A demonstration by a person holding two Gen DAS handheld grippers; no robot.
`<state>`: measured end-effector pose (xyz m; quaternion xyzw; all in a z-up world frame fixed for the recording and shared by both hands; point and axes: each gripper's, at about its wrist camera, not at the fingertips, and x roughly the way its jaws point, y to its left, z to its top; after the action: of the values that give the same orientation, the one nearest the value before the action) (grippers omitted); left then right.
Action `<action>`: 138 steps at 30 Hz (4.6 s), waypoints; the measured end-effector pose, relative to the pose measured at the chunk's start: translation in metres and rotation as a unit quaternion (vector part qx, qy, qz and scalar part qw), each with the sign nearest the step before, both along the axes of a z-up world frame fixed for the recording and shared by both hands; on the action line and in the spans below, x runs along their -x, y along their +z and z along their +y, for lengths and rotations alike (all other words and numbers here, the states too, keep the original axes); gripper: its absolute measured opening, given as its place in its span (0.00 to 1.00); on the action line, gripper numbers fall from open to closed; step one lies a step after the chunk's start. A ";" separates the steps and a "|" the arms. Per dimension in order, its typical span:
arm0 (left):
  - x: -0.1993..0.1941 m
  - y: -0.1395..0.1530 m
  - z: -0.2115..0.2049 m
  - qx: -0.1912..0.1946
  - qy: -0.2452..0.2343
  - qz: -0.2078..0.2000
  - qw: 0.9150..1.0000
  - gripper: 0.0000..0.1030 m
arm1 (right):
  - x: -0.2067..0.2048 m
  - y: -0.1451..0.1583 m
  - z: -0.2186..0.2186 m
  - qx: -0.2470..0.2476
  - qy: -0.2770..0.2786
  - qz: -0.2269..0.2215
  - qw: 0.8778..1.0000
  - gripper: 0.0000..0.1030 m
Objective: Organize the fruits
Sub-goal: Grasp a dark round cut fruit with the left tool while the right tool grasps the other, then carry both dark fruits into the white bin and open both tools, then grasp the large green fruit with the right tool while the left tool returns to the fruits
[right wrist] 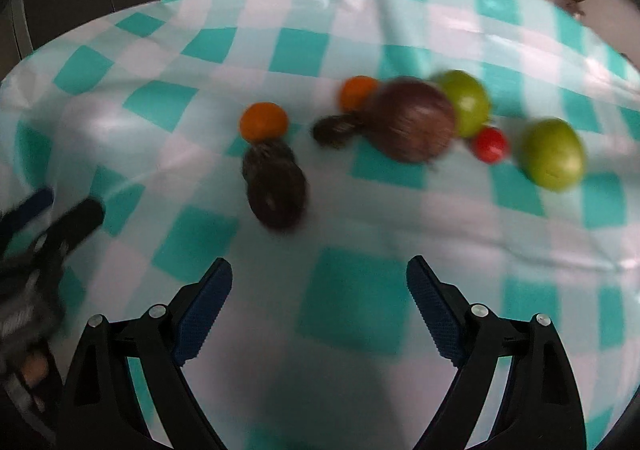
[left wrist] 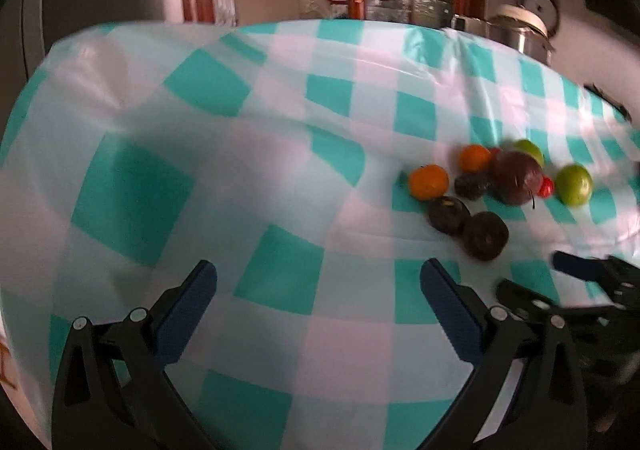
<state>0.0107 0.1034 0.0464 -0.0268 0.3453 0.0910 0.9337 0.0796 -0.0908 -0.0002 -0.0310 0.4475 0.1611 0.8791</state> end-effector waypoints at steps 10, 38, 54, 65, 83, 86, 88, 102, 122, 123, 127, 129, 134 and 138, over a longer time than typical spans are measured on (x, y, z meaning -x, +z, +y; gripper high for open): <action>-0.001 -0.005 0.000 0.029 -0.011 0.005 1.000 0.99 | -0.021 0.002 0.028 0.036 0.003 -0.016 0.999 0.38; -0.098 -0.037 -0.094 0.022 -0.105 0.081 0.991 0.41 | 0.058 0.010 -0.125 -0.129 -0.150 -0.066 0.978 0.38; -0.005 -0.025 -0.096 0.087 -0.141 0.018 0.986 0.41 | 0.052 0.002 -0.135 -0.176 -0.150 -0.054 0.971 0.38; -0.018 -0.034 -0.091 0.094 -0.130 0.038 0.986 0.41 | 0.046 -0.001 -0.141 -0.200 -0.154 -0.042 0.967 0.38; 0.134 -0.011 -0.157 0.071 -0.258 -0.001 0.964 0.41 | 0.241 0.034 -0.156 -0.136 -0.155 -0.091 0.974 0.38; 0.158 -0.006 -0.190 0.046 -0.305 -0.006 0.951 0.41 | 0.276 0.035 -0.176 -0.130 -0.164 -0.095 0.973 0.38; 0.174 -0.006 -0.213 0.034 -0.338 -0.003 0.941 0.41 | 0.300 0.034 -0.191 -0.128 -0.171 -0.098 0.972 0.38; 0.279 -0.025 -0.364 -0.051 -0.567 0.026 0.822 0.41 | 0.447 -0.001 -0.320 -0.104 -0.312 -0.095 0.940 0.38; 0.312 -0.218 -0.490 -0.170 -0.653 0.294 0.677 0.41 | 0.430 -0.194 -0.382 0.003 -0.394 0.249 0.885 0.38; 0.309 -0.224 -0.490 -0.174 -0.648 0.300 0.678 0.41 | 0.428 -0.198 -0.382 0.008 -0.393 0.255 0.884 0.38; 0.310 -0.225 -0.491 -0.176 -0.656 0.294 0.673 0.42 | 0.429 -0.210 -0.384 0.012 -0.394 0.270 0.878 0.38; 0.309 -0.225 -0.492 -0.169 -0.658 0.297 0.671 0.45 | 0.430 -0.209 -0.386 0.009 -0.400 0.270 0.876 0.53; 0.327 -0.212 -0.498 -0.150 -0.676 0.273 0.667 0.63 | 0.442 -0.195 -0.398 0.001 -0.420 0.253 0.871 0.67; 0.346 -0.172 -0.479 -0.126 -0.722 0.204 0.649 0.67 | 0.459 -0.168 -0.411 -0.002 -0.448 0.220 0.867 0.69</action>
<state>-0.3357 -0.3755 -0.1257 0.3685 0.4221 -0.5663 0.6045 -0.3795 -0.5015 -0.1684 0.2107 0.5947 -0.2465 0.7357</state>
